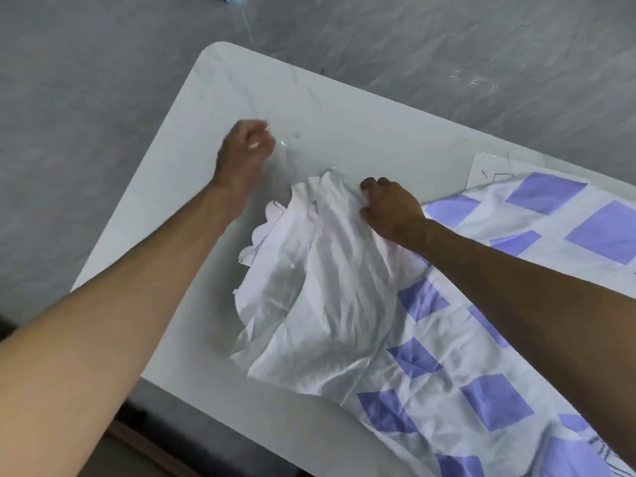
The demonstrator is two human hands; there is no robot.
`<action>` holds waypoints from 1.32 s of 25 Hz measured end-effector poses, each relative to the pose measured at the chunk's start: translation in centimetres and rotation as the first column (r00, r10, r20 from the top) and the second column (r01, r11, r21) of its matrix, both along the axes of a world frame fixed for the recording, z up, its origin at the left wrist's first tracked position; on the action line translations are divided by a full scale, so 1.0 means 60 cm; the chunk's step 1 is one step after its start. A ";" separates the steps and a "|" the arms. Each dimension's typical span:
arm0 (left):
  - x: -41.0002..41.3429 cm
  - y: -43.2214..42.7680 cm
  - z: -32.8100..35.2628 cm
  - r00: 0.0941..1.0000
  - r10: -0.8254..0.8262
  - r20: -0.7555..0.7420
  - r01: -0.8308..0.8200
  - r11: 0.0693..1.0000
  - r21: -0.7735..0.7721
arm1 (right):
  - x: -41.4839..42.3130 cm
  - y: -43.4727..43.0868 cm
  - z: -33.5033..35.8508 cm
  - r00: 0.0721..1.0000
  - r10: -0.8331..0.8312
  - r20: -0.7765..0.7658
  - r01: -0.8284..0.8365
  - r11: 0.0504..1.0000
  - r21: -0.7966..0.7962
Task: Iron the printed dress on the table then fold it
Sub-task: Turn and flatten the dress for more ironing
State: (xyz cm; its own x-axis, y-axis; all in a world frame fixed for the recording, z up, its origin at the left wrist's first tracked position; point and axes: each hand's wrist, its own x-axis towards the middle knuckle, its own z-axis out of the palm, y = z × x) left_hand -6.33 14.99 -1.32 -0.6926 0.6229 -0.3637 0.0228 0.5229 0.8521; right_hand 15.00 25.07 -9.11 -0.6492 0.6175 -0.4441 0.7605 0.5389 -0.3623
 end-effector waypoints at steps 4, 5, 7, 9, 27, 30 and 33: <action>0.018 -0.154 -0.081 0.999 0.000 -0.053 -0.026 0.866 -0.500 | -0.016 -0.070 -0.002 0.962 0.216 -0.169 -0.145 0.922 0.358; 0.022 -0.204 -0.096 1.000 -0.014 -0.003 0.010 0.819 -0.574 | -0.018 -0.098 -0.001 0.925 0.303 -0.229 -0.216 0.916 0.338; 0.035 -0.301 -0.114 0.970 -0.160 0.181 0.239 0.745 -0.622 | -0.012 -0.164 -0.002 0.848 0.455 -0.273 -0.433 0.890 0.140; 0.060 -0.372 -0.117 0.887 -0.256 0.383 0.444 0.696 -0.564 | 0.000 -0.229 -0.011 0.761 0.617 -0.201 -0.635 0.772 -0.032; 0.128 -0.398 -0.074 0.831 -0.189 0.523 0.260 0.963 -0.065 | 0.064 -0.379 -0.004 0.916 -0.314 -0.249 0.091 0.768 -0.634; 0.121 -0.402 -0.087 0.908 -0.390 0.154 0.419 0.856 -0.304 | 0.074 -0.392 -0.018 0.956 -0.070 -0.284 -0.098 0.839 -0.536; 0.102 -0.429 -0.096 0.858 -0.512 -0.028 0.407 0.713 -0.572 | 0.066 -0.395 -0.021 0.940 0.060 -0.335 -0.221 0.856 -0.468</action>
